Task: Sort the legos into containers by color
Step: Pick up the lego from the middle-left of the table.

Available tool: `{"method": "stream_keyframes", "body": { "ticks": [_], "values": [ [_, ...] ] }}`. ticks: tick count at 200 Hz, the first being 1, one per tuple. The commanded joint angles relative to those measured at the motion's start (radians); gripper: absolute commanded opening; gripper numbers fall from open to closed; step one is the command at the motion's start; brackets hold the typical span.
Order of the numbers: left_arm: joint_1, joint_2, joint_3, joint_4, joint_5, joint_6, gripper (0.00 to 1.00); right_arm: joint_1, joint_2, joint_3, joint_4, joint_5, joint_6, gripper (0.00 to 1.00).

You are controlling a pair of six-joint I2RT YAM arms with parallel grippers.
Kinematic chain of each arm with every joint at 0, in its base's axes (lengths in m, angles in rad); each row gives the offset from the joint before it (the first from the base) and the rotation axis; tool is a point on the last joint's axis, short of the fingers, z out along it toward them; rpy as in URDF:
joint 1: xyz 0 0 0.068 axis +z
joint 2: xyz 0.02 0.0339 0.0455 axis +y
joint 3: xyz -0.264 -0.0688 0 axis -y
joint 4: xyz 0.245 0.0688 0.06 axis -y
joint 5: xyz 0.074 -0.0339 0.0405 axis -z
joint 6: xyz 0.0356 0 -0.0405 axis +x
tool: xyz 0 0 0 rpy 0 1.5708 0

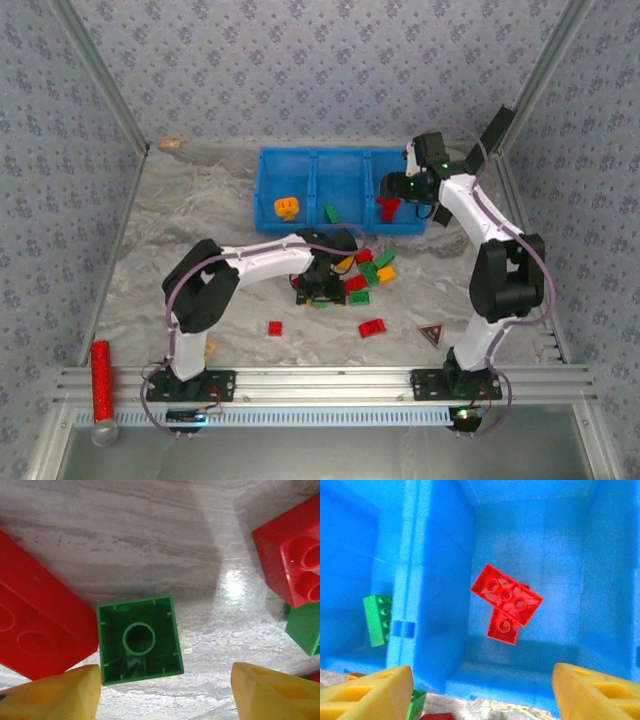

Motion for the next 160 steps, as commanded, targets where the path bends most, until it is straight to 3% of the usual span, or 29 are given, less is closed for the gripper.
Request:
{"method": "stream_keyframes", "body": {
  "ticks": [1, 74, 121, 160],
  "values": [
    [0.016, 0.052, 0.009, 0.013, -0.003, 0.043, 0.65, 0.013, -0.062, -0.040, -0.019, -0.013, -0.008, 0.75],
    [0.044, 0.083, 0.010, 0.028, -0.037, 0.126, 0.49, 0.084, -0.393, -0.416, -0.110, -0.017, 0.077, 0.75],
    [0.061, 0.088, 0.036, 0.007, -0.037, 0.179, 0.41, 0.242, -0.572, -0.727, -0.083, -0.073, 0.346, 0.76],
    [0.076, 0.049, 0.091, -0.050, -0.054, 0.245, 0.36, 0.386, -0.680, -0.842, -0.065, -0.048, 0.573, 0.78]
  ]
}}
